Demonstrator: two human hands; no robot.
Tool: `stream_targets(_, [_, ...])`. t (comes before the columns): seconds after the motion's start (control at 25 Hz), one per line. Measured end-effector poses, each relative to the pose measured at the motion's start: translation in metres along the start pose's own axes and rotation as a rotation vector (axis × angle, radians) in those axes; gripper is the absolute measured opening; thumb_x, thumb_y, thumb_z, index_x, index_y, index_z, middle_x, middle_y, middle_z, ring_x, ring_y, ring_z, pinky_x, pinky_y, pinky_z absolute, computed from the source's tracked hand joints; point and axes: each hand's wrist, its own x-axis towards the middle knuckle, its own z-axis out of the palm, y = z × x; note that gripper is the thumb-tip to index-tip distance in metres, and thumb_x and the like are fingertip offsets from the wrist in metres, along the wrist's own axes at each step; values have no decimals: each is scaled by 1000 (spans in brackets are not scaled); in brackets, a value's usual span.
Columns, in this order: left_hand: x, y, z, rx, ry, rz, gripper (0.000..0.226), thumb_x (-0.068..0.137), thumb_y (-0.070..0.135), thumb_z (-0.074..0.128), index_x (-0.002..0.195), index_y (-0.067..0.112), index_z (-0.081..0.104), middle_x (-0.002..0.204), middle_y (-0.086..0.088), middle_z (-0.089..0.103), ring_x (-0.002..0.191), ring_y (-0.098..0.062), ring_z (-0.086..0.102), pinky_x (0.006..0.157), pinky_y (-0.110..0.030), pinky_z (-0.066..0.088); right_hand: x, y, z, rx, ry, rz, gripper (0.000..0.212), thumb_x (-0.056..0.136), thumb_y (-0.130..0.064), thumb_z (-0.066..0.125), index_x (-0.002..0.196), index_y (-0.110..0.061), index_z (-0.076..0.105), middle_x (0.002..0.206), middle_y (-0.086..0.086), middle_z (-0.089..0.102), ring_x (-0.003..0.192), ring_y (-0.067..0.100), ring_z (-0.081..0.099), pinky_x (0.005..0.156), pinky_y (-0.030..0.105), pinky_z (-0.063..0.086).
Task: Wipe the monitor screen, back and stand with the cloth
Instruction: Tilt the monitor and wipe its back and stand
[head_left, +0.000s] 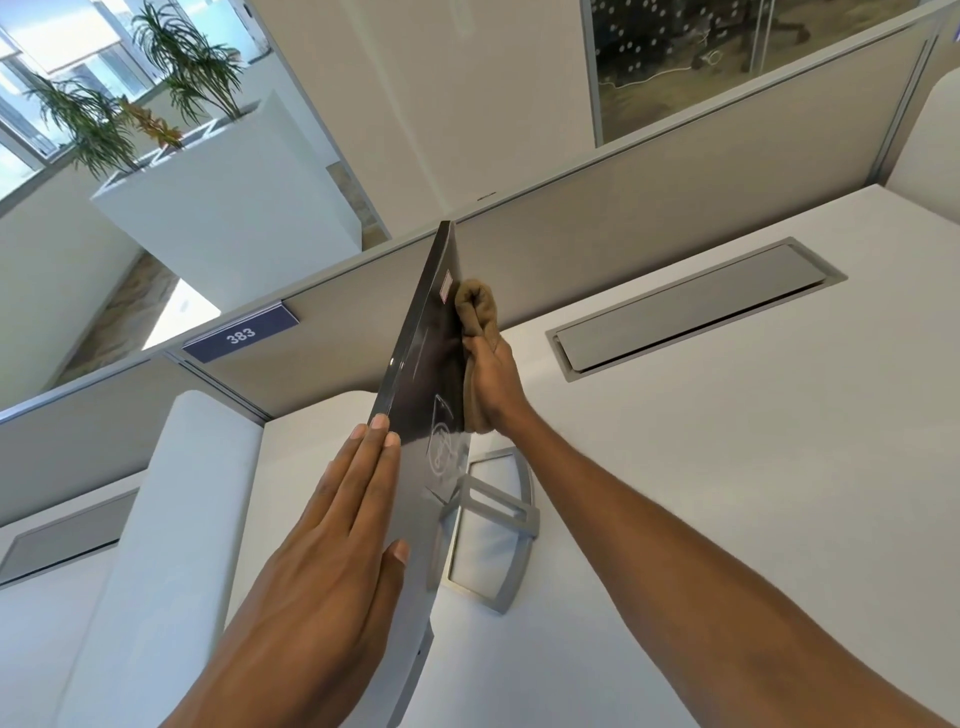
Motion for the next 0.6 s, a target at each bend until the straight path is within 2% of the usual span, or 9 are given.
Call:
stream_targets(0.12, [-1, 3, -3, -29, -10, -5, 71, 102, 37, 36, 165, 8, 23, 174, -5, 18, 160, -14, 11, 123, -15, 8, -39, 26, 4, 62, -15, 42, 36, 113, -24, 36, 141, -7, 49, 108, 7, 65, 95, 17, 68, 77, 22, 57])
stream_targets(0.2, [-1, 3, -4, -38, -22, -10, 71, 102, 37, 36, 165, 8, 24, 174, -5, 20, 159, -13, 8, 122, -10, 4, -71, 40, 10, 108, -4, 88, 37, 114, -25, 36, 145, -8, 46, 110, 3, 67, 91, 4, 69, 74, 14, 56])
stream_targets(0.32, [0, 1, -2, -35, -26, -14, 71, 102, 38, 36, 164, 5, 26, 173, -7, 20, 159, -13, 7, 121, -10, 1, -119, 65, 21, 243, 61, 139, 32, 112, -28, 43, 139, -14, 51, 115, 3, 69, 99, 4, 70, 95, 23, 58])
stream_targets(0.4, [1, 0, 2, -53, -19, -16, 70, 102, 38, 37, 162, 2, 28, 172, -7, 20, 158, -14, 8, 122, -10, 0, -148, 76, 32, 325, 99, 158, 19, 113, -21, 43, 128, -21, 55, 113, 0, 68, 96, 0, 71, 106, 29, 54])
stream_targets(0.44, [1, 0, 4, -60, -13, -13, 70, 102, 37, 38, 161, 1, 30, 173, -7, 19, 158, -14, 9, 122, -10, 1, -159, 81, 38, 312, 109, 126, 20, 112, -23, 45, 130, -26, 52, 119, -2, 67, 102, -2, 70, 109, 30, 52])
stream_targets(0.48, [2, -1, 5, -69, -4, -9, 69, 102, 36, 39, 159, -2, 32, 172, -8, 18, 157, -15, 10, 122, -10, 3, -168, 85, 44, 284, 107, 80, 29, 108, -29, 47, 137, -28, 48, 129, -3, 65, 113, -1, 67, 113, 32, 49])
stream_targets(0.6, [3, 0, 4, -97, 1, -7, 68, 107, 43, 33, 158, -1, 32, 171, -7, 17, 156, -16, 11, 121, -9, 5, -163, 83, 51, 210, 79, -94, 58, 104, -53, 47, 158, -37, 33, 159, -4, 47, 146, 17, 47, 124, 52, 35])
